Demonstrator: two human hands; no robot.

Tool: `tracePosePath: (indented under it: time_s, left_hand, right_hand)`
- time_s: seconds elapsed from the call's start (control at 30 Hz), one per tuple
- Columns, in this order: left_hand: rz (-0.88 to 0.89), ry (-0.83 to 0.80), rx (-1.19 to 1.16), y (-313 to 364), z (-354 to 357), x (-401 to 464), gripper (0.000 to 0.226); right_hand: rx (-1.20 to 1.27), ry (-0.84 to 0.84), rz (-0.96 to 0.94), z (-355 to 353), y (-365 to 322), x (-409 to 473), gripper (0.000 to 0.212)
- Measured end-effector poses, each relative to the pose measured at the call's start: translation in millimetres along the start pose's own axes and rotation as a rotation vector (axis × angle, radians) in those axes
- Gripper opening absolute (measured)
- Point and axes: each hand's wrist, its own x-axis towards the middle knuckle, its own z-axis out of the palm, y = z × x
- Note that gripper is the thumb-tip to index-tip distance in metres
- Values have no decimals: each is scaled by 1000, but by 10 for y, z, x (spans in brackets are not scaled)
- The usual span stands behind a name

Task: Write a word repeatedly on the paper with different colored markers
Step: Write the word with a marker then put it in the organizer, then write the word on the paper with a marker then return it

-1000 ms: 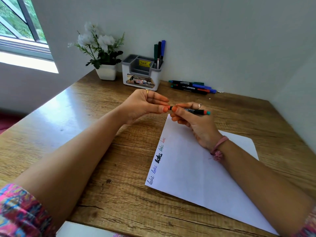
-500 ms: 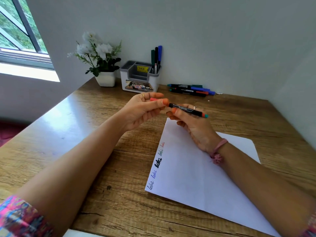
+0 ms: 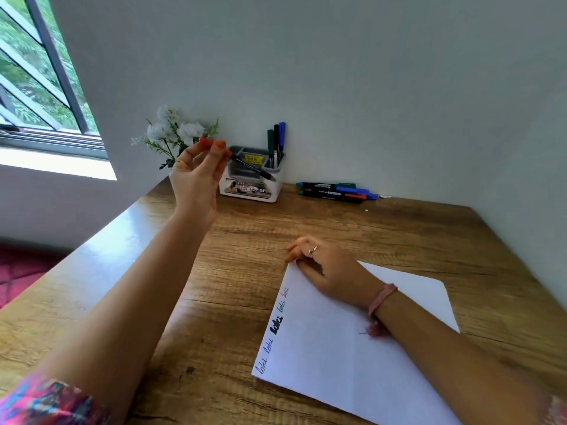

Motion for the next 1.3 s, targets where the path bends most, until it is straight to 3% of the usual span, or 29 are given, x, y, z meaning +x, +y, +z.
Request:
tracePosePath:
  time_s: [0.1, 0.27, 0.73, 0.87, 0.93, 1.03, 1.13, 1.23, 1.3]
  left_hand:
    - [129, 22, 131, 6, 202, 234, 20]
    - [349, -11, 590, -129, 521, 632, 29]
    - [387, -216, 1435, -721, 538, 1100, 43]
    - [471, -205, 1467, -753, 521, 1054, 46]
    - [624, -276, 1437, -757, 559, 936, 41]
    - [789, -591, 1468, -862, 681, 671, 32]
    - [603, -880, 1560, -1142, 768, 480, 29]
    - [334, -943, 1738, -1399, 771, 426, 33]
    - [289, -935, 1855, -1481, 737, 440, 37]
  right_hand:
    - [72, 38, 3, 6, 14, 7, 19]
    - [91, 38, 20, -12, 39, 9, 16]
    - [167, 28, 32, 17, 105, 22, 17]
    - [165, 28, 29, 17, 107, 23, 18]
    - [169, 29, 33, 16, 106, 24, 18]
    - [174, 32, 38, 15, 99, 27, 18]
    - [172, 29, 43, 16, 98, 26, 17]
    - [170, 25, 46, 13, 96, 25, 19]
    - [165, 28, 33, 3, 96, 27, 19]
